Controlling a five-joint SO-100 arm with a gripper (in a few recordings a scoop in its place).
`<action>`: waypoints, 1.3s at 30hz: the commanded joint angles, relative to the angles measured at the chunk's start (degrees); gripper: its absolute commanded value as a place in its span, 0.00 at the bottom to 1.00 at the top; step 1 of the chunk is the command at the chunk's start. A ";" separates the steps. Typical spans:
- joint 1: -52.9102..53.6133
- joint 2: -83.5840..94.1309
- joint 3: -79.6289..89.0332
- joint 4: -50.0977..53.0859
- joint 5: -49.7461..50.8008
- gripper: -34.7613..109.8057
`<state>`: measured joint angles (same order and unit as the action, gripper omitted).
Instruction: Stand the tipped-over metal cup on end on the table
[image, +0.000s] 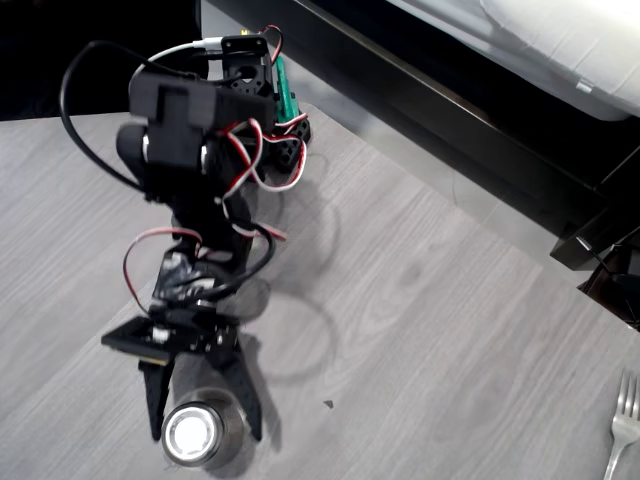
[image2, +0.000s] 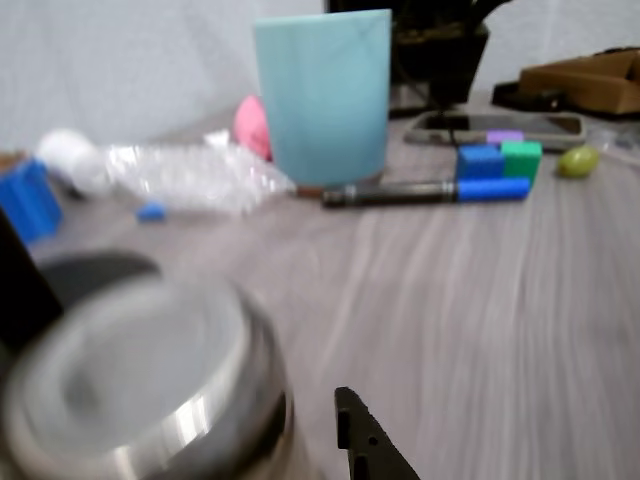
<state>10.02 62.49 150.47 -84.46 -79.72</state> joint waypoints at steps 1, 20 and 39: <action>0.44 15.21 2.20 -1.93 5.45 0.56; -1.05 67.85 -9.40 127.00 82.27 0.24; -11.69 127.18 24.17 136.85 81.74 0.24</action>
<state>-0.88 184.92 174.64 48.78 2.29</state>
